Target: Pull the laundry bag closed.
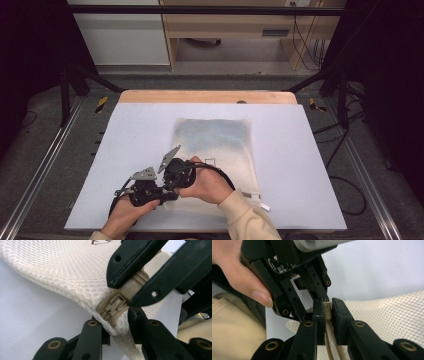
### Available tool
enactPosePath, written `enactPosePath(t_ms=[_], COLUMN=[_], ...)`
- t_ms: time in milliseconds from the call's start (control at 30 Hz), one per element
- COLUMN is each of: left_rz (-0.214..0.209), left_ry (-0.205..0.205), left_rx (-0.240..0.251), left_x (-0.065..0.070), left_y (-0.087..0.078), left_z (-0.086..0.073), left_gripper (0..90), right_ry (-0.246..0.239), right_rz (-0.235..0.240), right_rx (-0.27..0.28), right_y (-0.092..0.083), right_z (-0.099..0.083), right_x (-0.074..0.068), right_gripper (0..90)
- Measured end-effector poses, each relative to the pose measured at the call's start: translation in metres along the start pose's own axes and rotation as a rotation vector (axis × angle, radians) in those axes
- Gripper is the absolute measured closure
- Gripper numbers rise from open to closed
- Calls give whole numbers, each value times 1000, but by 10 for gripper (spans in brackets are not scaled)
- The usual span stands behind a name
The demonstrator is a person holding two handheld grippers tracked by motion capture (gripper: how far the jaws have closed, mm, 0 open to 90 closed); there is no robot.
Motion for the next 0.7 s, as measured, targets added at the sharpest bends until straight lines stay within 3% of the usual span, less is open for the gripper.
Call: enactPosePath(t_ms=[700], left_rz=[23], left_ry=[1], left_rx=[-2], left_x=[-1], left_y=[-6], left_z=[1], left_gripper=[845], right_ry=[-59], right_rz=[-52], right_rx=[-53], right_y=[2], right_z=[-4], right_x=[-3], right_gripper=[820])
Point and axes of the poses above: each handheld gripper's, and its own axes: y roughly forward along the jaws, z roughly out of its top, x roughly to its right, the point moved 1 cm from there along y, roughly forward along the jaws, and after that the axes turned 7 degrees about -x, right-handed, at the moved point
